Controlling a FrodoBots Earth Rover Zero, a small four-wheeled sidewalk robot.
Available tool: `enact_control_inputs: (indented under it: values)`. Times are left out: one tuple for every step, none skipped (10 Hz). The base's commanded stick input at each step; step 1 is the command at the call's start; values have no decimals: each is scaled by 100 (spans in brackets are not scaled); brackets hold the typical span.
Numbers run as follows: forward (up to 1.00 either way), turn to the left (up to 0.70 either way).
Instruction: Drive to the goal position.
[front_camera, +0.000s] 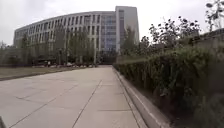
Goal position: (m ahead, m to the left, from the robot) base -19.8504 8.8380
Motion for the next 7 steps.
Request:
enact_control_inputs:
  values:
    - [4,45]
    - [3,45]
    - [3,45]
    - [3,45]
    - [4,37]
    - [7,20]
    - [45,27]
